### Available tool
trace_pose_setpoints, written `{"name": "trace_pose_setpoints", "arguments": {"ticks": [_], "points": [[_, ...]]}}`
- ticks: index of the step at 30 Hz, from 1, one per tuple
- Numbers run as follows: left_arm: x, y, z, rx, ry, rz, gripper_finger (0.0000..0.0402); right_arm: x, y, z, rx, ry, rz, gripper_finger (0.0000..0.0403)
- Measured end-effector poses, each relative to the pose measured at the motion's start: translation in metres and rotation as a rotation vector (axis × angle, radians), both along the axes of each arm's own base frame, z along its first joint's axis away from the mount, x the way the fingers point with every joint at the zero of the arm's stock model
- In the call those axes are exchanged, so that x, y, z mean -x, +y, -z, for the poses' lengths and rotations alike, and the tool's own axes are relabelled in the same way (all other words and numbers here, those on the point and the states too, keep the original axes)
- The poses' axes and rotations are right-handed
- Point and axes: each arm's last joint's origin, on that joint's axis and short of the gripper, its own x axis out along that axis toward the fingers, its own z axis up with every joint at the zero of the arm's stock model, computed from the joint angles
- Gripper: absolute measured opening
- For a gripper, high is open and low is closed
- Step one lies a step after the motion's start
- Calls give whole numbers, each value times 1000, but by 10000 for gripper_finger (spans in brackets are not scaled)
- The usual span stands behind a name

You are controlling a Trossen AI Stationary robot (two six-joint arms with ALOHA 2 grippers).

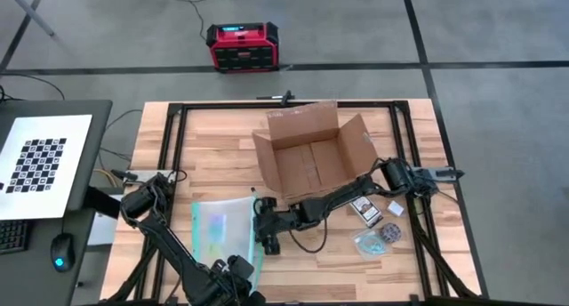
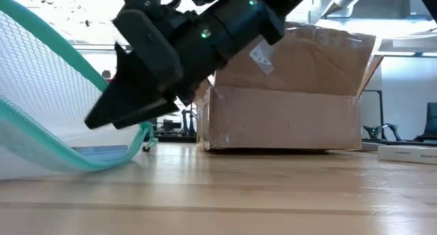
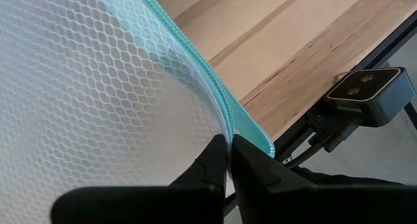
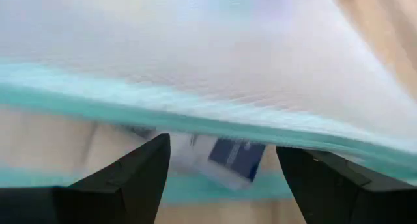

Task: Unpack boxes
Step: Put the white pencil box into the transparent zip bag, then adjust the white deck of cards

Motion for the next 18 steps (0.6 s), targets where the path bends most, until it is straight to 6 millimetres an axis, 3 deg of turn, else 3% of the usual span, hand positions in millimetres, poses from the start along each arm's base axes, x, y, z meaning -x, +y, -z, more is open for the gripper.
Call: {"name": "trace_pose_setpoints", "arguments": {"ticks": [9,14,18], "points": [[0,1,0,-12,4,12,0,-4,-18,0,13,10,20,274],[0,1,0,-12,1,5,0,13,-13,-48,88,20,-106,274],[0,1,0,-12,0,5,0,44,-7,-88,102,130,-224,274]]}}
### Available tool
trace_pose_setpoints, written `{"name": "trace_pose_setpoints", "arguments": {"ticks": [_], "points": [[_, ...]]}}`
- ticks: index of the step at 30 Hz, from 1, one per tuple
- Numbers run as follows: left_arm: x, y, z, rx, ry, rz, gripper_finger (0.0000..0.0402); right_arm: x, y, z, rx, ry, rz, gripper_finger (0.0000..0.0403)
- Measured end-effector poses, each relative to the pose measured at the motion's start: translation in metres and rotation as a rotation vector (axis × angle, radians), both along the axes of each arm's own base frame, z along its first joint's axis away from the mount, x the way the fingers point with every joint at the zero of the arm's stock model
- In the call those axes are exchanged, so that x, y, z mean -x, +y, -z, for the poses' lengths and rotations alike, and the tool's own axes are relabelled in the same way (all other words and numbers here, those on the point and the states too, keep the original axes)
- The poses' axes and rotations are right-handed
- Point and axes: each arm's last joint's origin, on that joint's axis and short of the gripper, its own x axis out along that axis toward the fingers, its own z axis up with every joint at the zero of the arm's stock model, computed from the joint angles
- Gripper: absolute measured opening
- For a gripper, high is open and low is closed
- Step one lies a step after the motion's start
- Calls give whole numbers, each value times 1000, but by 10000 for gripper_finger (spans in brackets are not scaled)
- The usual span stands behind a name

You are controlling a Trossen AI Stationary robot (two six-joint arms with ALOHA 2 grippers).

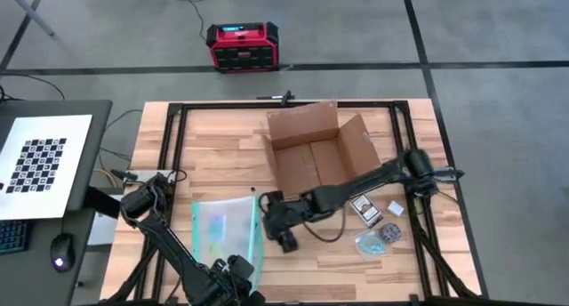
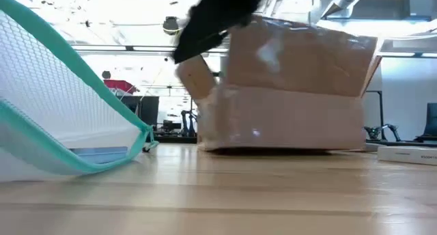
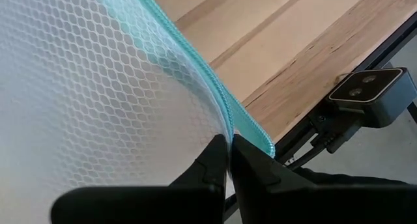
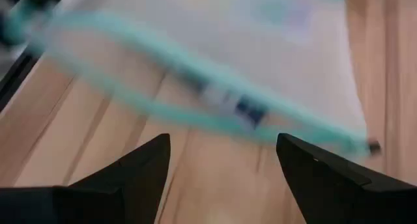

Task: Unpack boxes
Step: Adjust the white deck of cards

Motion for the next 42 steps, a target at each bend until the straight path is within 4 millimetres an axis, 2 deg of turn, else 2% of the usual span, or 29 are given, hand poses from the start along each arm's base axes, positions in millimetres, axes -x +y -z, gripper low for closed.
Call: {"name": "trace_pose_setpoints", "arguments": {"ticks": [10,14,18,23,27,34,42], "points": [[0,0,0,6,-4,-3,0,101,3,-89,-5,243,30,274],[0,0,0,6,-5,-3,0,139,9,-107,55,275,136,274],[-1,-1,0,8,-6,-3,0,179,13,-89,89,305,274,274],[-1,-1,0,9,-7,-3,0,225,10,-44,4,390,508,274],[-1,-1,0,4,-6,8,0,254,6,-16,-54,432,678,275],[-5,-2,-1,15,-29,38,0,269,-24,23,-50,485,908,276],[-5,-2,-1,26,-35,30,0,264,-32,53,-136,466,877,276]]}}
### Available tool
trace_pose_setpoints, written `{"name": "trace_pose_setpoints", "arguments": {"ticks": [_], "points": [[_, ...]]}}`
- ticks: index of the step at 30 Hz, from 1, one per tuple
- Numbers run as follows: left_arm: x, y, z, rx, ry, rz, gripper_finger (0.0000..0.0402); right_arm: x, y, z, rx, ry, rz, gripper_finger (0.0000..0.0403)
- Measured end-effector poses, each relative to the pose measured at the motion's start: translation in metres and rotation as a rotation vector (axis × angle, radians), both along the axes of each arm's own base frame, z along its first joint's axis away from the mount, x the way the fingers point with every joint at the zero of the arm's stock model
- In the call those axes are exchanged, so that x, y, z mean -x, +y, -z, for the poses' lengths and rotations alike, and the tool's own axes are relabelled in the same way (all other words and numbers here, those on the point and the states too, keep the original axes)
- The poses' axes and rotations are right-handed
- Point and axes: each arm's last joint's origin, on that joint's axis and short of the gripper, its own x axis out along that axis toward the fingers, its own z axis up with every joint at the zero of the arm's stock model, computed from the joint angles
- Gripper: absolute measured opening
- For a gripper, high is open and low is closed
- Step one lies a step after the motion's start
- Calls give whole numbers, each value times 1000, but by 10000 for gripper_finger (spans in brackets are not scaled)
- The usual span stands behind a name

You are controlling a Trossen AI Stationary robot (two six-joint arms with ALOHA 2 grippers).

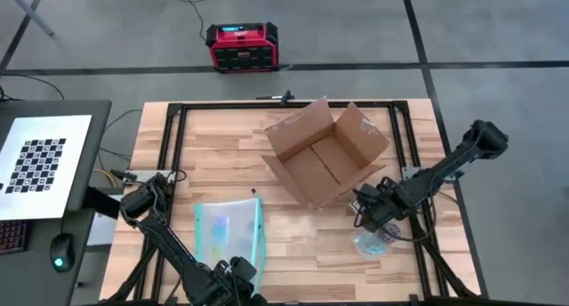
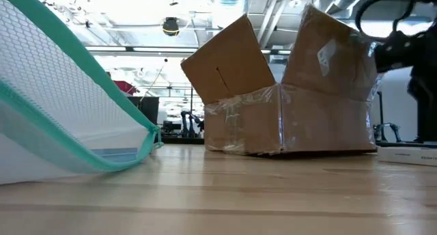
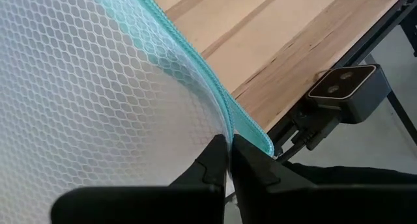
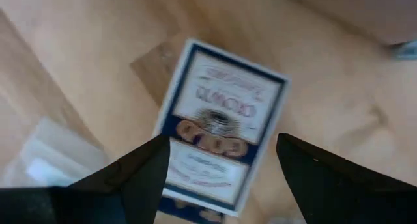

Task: Unpack boxes
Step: Adjust the white deck of cards, then put blue headphones into the transparent bag

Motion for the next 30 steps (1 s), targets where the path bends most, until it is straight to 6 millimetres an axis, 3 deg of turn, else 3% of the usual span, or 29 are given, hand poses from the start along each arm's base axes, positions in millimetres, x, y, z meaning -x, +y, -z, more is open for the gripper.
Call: {"name": "trace_pose_setpoints", "arguments": {"ticks": [10,15,21,26,30], "points": [[0,0,0,-15,0,33,0,-3,-9,18,-34,-12,86,276],[-2,-3,-1,-19,-20,90,0,-17,-2,34,-130,-91,91,276],[-2,-4,-1,-31,-23,124,0,-26,5,38,-203,-131,94,276],[-2,-4,-1,-56,-21,166,0,-23,13,13,-217,-95,7,276],[-2,-4,-1,-74,-19,197,0,-19,37,-17,-264,-142,-87,276]]}}
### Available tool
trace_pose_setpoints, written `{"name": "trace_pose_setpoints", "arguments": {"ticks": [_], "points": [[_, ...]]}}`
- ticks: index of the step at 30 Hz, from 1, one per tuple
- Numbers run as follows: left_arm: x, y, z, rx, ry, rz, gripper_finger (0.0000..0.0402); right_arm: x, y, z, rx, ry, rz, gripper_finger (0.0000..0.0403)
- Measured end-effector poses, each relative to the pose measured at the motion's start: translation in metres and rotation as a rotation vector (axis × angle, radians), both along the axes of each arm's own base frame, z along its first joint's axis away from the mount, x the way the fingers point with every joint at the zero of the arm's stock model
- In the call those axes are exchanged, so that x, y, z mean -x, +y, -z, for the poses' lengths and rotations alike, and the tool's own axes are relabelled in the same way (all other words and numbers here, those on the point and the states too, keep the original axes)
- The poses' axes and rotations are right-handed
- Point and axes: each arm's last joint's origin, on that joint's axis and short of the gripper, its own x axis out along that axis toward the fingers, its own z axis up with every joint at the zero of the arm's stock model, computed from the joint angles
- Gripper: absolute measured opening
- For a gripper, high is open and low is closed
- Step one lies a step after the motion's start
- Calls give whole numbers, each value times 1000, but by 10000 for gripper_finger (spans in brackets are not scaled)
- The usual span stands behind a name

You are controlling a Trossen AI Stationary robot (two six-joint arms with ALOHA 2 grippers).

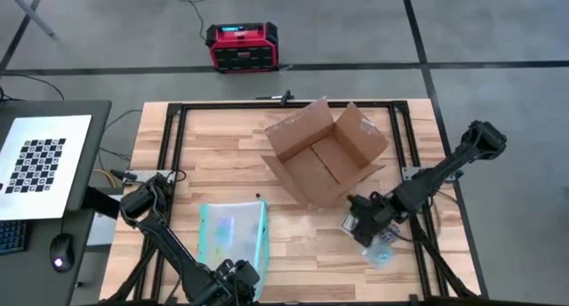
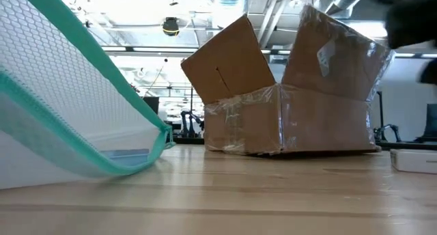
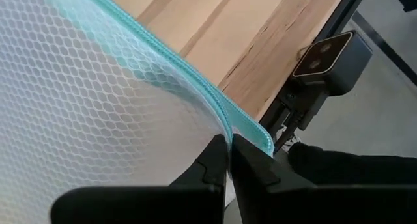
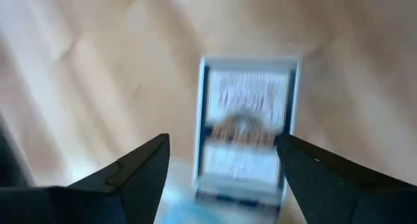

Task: Unpack boxes
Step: Put blue headphones into the transparent bag

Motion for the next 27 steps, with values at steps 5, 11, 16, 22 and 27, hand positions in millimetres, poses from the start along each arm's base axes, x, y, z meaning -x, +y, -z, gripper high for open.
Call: {"name": "trace_pose_setpoints", "arguments": {"ticks": [5,11,16,22,27], "points": [[0,0,0,-16,3,24,0,19,37,-8,-70,-21,-82,276],[0,0,0,-38,3,62,0,52,74,1,-79,27,-196,276],[0,1,0,-46,4,74,0,55,88,28,-14,90,-194,276],[0,1,0,-43,3,67,0,41,99,62,77,113,-197,275],[-1,1,0,-35,0,54,0,34,93,67,120,146,-160,218]]}}
